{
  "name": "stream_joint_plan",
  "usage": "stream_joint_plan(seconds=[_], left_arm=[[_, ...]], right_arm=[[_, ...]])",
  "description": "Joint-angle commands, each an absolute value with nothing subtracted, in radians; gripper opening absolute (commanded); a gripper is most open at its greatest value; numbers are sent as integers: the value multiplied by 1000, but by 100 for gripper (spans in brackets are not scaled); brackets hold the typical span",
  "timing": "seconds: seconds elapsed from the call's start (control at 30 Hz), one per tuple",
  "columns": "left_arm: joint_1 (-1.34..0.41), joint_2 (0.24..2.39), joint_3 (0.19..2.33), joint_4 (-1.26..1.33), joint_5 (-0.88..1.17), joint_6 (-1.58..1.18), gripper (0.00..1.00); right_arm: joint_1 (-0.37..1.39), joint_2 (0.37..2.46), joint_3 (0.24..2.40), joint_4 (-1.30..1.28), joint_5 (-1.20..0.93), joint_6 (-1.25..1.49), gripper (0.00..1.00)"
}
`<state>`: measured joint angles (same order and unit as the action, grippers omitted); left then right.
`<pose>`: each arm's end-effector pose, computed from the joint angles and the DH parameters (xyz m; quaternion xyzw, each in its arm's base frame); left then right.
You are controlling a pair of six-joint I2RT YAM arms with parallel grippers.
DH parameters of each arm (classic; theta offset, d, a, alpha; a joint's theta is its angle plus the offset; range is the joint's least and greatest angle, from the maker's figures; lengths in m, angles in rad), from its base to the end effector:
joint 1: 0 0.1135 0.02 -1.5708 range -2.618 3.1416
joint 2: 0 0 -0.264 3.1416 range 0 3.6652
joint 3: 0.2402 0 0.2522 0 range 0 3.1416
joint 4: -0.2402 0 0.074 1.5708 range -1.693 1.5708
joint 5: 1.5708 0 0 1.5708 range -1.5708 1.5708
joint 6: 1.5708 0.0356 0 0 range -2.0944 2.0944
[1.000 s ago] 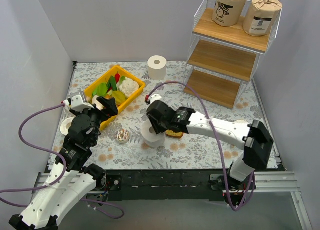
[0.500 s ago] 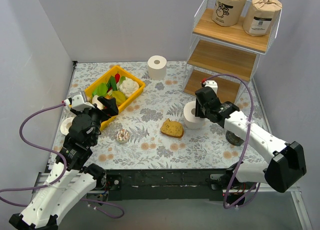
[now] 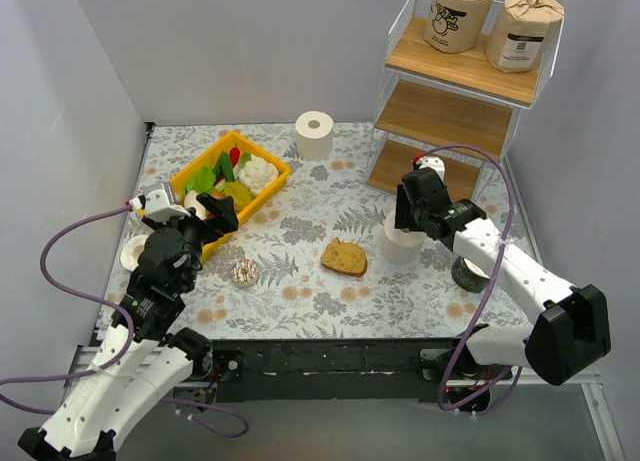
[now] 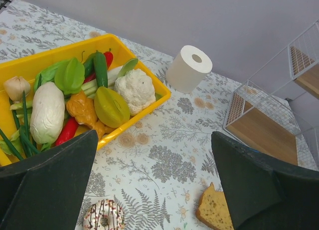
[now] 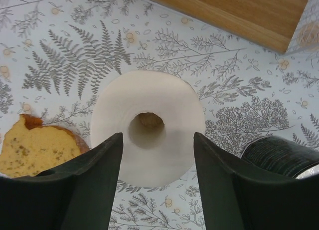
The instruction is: Place and organize the paper towels onto the shelf
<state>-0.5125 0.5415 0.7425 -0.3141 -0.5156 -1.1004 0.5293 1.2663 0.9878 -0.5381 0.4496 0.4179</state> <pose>0.1185 -0.0465 0.3454 -0.3715 0.6412 -0.3332 0.5830 0.2370 0.1207 0.2784 0.0315 0.9095 -0.0207 0.4140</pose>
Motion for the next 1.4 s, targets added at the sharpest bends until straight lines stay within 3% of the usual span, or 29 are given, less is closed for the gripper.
stream_joint_plan(seconds=[0.0, 0.2, 0.47, 1.07, 1.37], left_arm=[[-511, 546, 741, -314, -497, -1092, 98], [-509, 552, 739, -314, -492, -1091, 98], [-509, 548, 738, -314, -497, -1089, 98], [-509, 552, 738, -314, -499, -1089, 98], [-509, 555, 738, -314, -499, -1089, 98]], right_arm=[[534, 1233, 1062, -542, 327, 305, 66], [572, 1304, 1060, -503, 216, 198, 68], [586, 1396, 1088, -534, 242, 34, 68], [588, 1428, 1040, -491, 221, 9, 69], [592, 1433, 1022, -482, 284, -24, 57]])
